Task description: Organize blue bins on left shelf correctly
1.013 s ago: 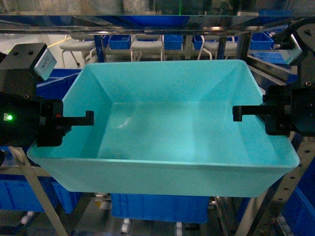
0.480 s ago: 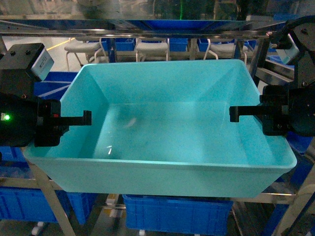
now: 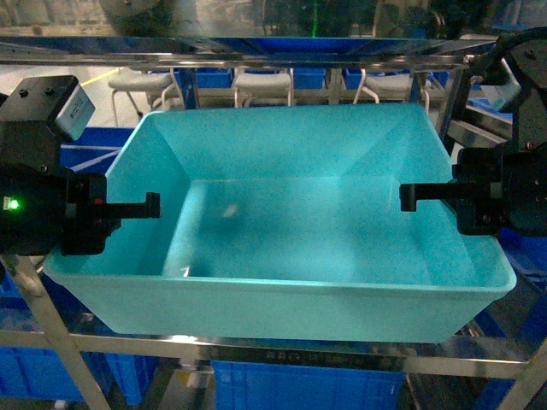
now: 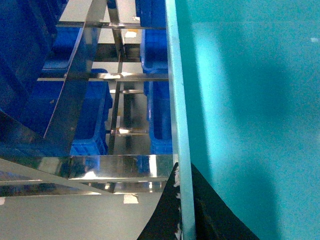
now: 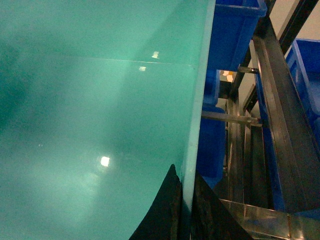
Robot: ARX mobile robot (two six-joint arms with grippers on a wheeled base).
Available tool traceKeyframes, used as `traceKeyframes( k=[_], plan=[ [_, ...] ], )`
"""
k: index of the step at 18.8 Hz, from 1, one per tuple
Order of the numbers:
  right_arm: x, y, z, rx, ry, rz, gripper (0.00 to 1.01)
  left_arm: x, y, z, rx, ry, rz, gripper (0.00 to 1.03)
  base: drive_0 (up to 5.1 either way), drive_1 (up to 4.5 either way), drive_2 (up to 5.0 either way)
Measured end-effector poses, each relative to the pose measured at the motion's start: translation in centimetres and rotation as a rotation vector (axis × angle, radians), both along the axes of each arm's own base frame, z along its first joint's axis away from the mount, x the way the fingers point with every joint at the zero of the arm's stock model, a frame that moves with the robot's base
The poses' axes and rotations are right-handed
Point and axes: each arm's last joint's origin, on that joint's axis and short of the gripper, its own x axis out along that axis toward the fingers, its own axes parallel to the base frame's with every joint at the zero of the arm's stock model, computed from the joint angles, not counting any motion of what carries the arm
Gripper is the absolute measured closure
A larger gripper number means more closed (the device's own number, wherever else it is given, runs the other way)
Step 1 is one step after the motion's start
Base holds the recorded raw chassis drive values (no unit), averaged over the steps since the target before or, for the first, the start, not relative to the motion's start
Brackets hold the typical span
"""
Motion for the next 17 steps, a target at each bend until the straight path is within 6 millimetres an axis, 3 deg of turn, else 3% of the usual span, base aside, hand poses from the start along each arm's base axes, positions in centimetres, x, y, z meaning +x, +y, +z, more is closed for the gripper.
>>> traceKeyframes(
  k=[17],
  plan=[
    [0.01,0.00,0.07,0.002,-0.005,0.000,0.99,0.02,0.00,0.02,0.000,-0.003,0.000,1.01,0.0,0.00,0.0]
  ],
)
